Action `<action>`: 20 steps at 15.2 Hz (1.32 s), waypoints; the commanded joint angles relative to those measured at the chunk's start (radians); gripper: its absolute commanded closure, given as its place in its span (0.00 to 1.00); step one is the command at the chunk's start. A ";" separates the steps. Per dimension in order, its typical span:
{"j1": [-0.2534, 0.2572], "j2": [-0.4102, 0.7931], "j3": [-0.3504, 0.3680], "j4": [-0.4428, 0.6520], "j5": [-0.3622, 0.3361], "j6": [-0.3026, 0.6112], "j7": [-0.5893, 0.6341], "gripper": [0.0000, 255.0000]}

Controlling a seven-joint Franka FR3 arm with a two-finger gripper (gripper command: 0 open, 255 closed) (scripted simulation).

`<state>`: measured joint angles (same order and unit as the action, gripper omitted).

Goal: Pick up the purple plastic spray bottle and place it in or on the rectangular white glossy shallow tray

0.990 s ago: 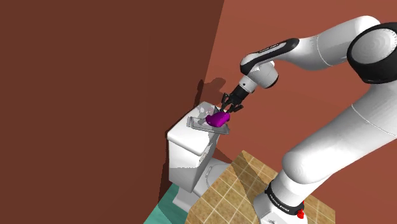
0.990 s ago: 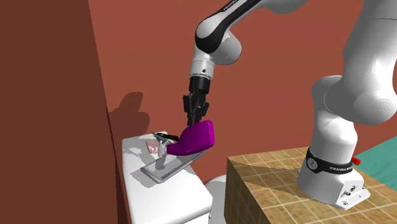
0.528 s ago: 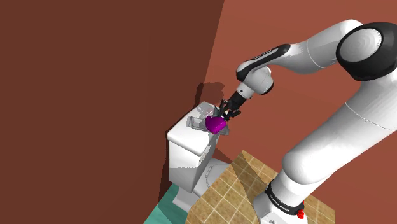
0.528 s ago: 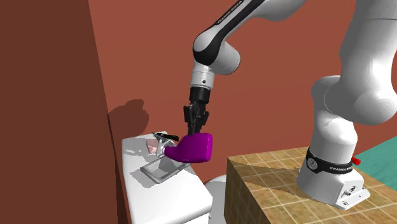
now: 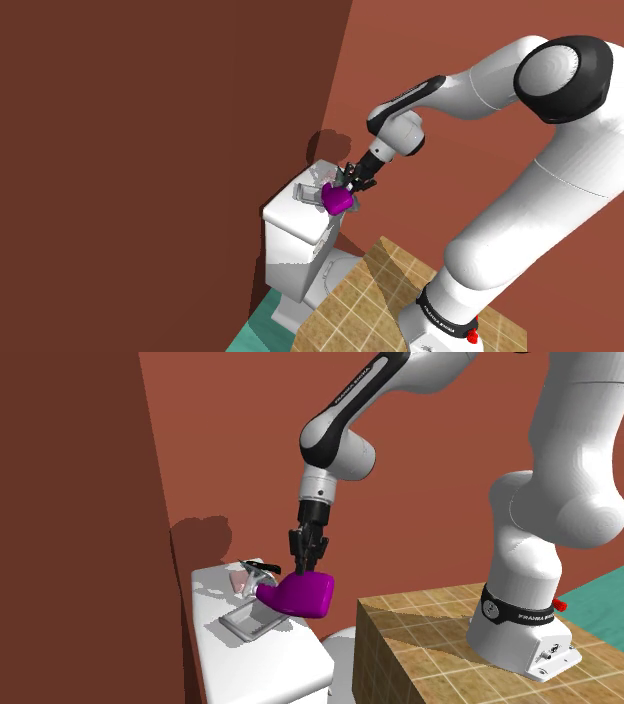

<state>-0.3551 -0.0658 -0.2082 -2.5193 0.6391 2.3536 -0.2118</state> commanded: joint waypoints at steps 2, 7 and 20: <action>0.001 0.004 0.001 -0.002 0.002 0.002 -0.003 1.00; 0.001 0.003 0.000 -0.001 0.000 0.000 -0.001 0.00; -0.037 -0.089 -0.025 0.028 -0.101 -0.113 0.060 0.00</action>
<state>-0.3923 -0.1543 -0.2331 -2.4907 0.5386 2.2409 -0.1521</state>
